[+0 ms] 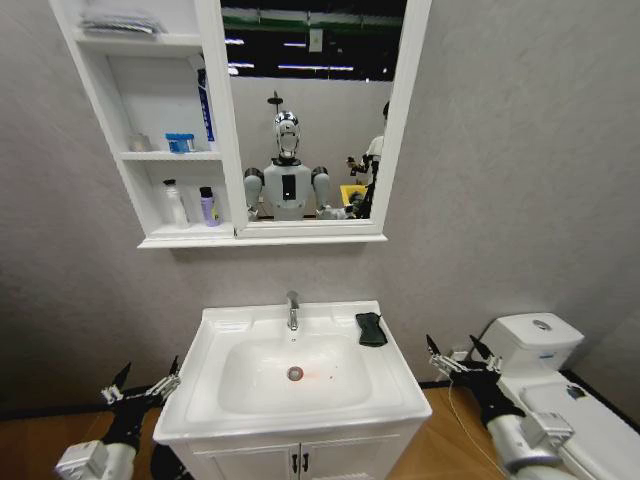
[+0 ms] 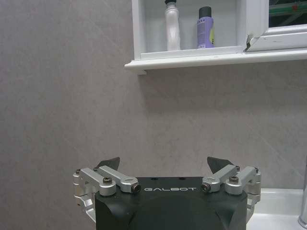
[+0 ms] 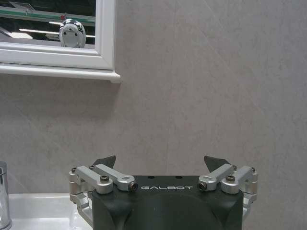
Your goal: Move facial cleanser and shampoo from washbasin to cabinet, then wipe washbasin with towel.
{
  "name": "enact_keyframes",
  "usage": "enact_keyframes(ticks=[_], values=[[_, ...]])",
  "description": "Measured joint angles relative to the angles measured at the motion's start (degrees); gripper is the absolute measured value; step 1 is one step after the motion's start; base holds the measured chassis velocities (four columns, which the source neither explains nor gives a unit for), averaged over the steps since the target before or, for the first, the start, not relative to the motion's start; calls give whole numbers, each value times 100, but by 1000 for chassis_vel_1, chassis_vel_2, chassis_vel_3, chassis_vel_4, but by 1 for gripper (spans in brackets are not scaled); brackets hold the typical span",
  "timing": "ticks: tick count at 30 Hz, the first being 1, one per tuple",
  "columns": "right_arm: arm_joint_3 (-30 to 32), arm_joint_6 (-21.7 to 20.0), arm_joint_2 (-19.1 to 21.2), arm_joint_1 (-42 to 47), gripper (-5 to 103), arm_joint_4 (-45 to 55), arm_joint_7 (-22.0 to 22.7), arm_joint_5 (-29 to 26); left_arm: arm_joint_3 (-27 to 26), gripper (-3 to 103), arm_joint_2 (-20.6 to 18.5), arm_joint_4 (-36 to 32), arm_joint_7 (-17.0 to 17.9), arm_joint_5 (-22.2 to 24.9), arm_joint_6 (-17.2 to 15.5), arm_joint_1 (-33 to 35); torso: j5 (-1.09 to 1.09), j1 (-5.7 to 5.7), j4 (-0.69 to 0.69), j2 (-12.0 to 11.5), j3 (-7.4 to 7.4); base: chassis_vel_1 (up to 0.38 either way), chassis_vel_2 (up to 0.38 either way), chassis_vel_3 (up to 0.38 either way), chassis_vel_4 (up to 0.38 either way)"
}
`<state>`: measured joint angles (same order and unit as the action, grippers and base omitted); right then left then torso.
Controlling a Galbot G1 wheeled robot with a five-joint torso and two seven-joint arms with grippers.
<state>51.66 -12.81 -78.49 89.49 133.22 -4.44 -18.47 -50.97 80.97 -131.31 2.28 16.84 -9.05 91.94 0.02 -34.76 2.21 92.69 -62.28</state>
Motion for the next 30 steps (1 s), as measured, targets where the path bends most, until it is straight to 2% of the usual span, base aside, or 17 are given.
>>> enact_keyframes(ticks=[20,30], values=[[-23,-11,-114,77,100,37,-228,329,31,100,-50,21,55,15,-64,-98,-2,0,-1,-1,0,-3,1,2,-2],[-107,95,-96,-3,100,-122,-210,339,37,100,-55,27,59,23,-71,-108,-2,-3,-1,-1,-1,-113,115,128,-108]])
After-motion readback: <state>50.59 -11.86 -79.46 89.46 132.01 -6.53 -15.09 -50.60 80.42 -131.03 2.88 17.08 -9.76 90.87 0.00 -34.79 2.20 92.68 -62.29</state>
